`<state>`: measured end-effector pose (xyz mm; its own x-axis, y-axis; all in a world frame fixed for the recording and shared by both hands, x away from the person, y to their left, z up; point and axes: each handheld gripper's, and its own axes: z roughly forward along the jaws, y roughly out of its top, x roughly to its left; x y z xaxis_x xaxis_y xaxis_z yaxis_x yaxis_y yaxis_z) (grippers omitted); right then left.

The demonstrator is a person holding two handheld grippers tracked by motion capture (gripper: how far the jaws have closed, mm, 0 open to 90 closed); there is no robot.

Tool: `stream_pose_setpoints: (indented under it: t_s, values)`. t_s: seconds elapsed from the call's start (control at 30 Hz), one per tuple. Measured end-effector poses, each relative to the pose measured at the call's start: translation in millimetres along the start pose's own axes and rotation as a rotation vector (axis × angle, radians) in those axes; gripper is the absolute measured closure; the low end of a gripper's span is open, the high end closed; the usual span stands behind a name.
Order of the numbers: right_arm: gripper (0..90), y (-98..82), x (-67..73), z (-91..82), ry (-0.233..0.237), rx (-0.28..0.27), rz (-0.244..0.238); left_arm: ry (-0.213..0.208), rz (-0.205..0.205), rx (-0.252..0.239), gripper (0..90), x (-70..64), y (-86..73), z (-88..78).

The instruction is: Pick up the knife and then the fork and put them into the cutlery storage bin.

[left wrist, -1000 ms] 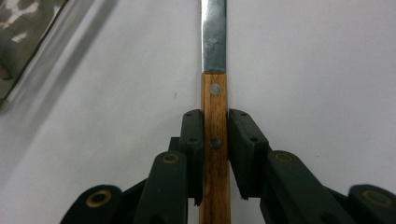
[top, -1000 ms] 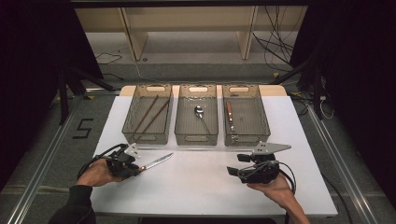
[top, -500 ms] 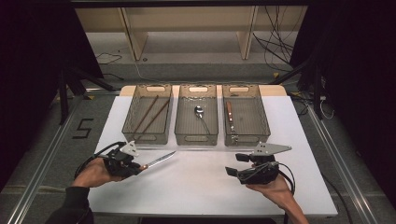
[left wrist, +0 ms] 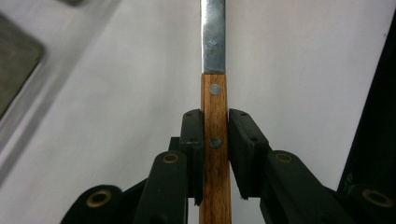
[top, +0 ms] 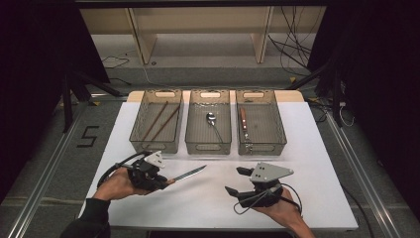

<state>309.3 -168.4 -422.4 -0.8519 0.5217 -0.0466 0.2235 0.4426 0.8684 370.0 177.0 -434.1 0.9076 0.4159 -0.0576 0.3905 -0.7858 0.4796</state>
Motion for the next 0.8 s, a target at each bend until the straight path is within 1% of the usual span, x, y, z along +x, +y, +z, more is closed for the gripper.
stream_pose_setpoints:
  t_s: [0.07,0.1,0.23,0.27,0.33,0.43,0.53,0.57,0.63,0.67,0.7,0.73,0.77,0.8]
  values:
    - [32.0,1.6,8.3,4.4,-0.002,0.001,-0.041,-0.008,0.006,0.008,75.8,-3.7,8.6,4.8]
    - [32.0,2.1,12.3,6.3,-0.003,0.003,-0.053,-0.018,0.015,0.013,75.8,-5.4,13.1,6.6]
    - [32.0,2.3,23.7,14.5,-0.011,0.017,-0.118,-0.046,0.029,0.010,75.8,-12.1,31.7,12.4]
    - [32.0,2.1,26.4,16.5,-0.018,0.022,-0.130,-0.054,0.036,0.012,75.8,-13.6,36.5,13.4]
    - [32.0,1.5,31.3,20.2,-0.038,0.033,-0.176,-0.069,0.038,0.006,75.8,-17.0,45.3,16.2]
    - [32.1,0.6,38.5,25.2,-0.060,0.046,-0.239,-0.084,0.054,0.003,75.8,-21.9,57.7,20.3]
    - [32.8,-1.1,45.0,29.5,-0.095,0.060,-0.303,-0.096,0.073,0.009,75.8,-26.9,68.7,23.9]
    - [33.2,-2.1,47.7,31.1,-0.115,0.071,-0.330,-0.103,0.071,0.010,75.8,-28.3,70.5,24.5]
    - [34.1,-3.6,50.6,33.9,-0.142,0.084,-0.371,-0.112,0.081,0.005,75.8,-30.9,74.8,26.2]
    - [34.5,-4.4,52.0,35.7,-0.159,0.090,-0.399,-0.116,0.090,0.009,75.8,-31.3,76.7,26.6]
    - [35.1,-5.4,53.8,37.3,-0.172,0.104,-0.420,-0.119,0.083,0.007,75.8,-32.8,78.2,27.2]
    - [35.8,-6.5,55.4,39.2,-0.183,0.114,-0.446,-0.118,0.089,0.010,75.8,-33.5,80.7,27.1]
    - [36.7,-7.8,57.2,41.7,-0.202,0.123,-0.480,-0.119,0.082,0.005,75.8,-34.5,81.8,27.4]
    - [37.8,-8.8,59.0,43.1,-0.210,0.135,-0.490,-0.121,0.090,0.009,75.8,-35.0,84.0,27.0]
